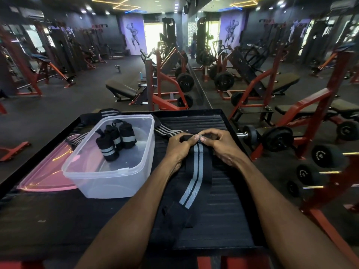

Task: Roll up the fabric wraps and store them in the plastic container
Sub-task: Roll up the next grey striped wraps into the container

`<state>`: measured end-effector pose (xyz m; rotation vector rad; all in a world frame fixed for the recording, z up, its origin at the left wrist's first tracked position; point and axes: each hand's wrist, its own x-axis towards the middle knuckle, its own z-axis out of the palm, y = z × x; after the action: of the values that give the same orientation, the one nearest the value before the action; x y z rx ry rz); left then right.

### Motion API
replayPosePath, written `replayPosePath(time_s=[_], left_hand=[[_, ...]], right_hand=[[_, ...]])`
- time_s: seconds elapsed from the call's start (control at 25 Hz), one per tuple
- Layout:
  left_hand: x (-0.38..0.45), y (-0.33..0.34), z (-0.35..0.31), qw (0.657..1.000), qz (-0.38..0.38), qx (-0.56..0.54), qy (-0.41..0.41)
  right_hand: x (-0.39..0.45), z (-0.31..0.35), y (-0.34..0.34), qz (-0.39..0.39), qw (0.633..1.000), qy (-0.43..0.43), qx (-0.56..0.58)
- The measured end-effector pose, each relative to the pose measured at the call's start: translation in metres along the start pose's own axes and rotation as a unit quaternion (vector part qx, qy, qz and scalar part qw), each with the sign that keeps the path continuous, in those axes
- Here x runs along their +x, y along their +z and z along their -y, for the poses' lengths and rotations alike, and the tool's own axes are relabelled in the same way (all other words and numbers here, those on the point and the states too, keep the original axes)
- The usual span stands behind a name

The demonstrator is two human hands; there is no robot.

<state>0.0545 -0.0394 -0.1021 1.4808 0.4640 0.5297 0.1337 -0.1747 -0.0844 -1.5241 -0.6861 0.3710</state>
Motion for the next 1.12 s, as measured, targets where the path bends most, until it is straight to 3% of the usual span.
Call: replayPosePath(time_s=[0.16,0.28,0.52,0.76,0.92,1.12], left_hand=[[-0.0033,0.0019,-0.0003,1.000,0.005,-0.018,0.021],[-0.0038,0.0008,-0.0022,0.995,0.035,-0.084,-0.034],[-0.0012,-0.0030,-0.0007,1.000,-0.028,-0.007,0.006],[-0.0080,-0.0009,-0.0080,0.998,0.004,-0.038,-0.043],[-0.0055,-0.0040,-0.0052,1.000,-0.015,-0.006,0.004],[-0.0073,-0.0031,-0.0053,1.000,0.008,0.005,0.007]], right_hand=[[0.0009,-0.0002,-0.0015,-0.008,0.999,0.011,-0.034],[-0.0003,0.0024,-0.0014,-0.032,0.999,-0.018,-0.036],[0.0002,0.0003,-0.0001,-0.010,0.999,0.007,-0.043],[0.0018,0.0027,-0.0021,-0.041,0.998,-0.049,-0.019],[0.0007,0.0056,-0.0007,-0.019,0.999,-0.019,0.029],[0.0019,0.0019,-0.0036,-0.032,0.999,-0.024,-0.025]])
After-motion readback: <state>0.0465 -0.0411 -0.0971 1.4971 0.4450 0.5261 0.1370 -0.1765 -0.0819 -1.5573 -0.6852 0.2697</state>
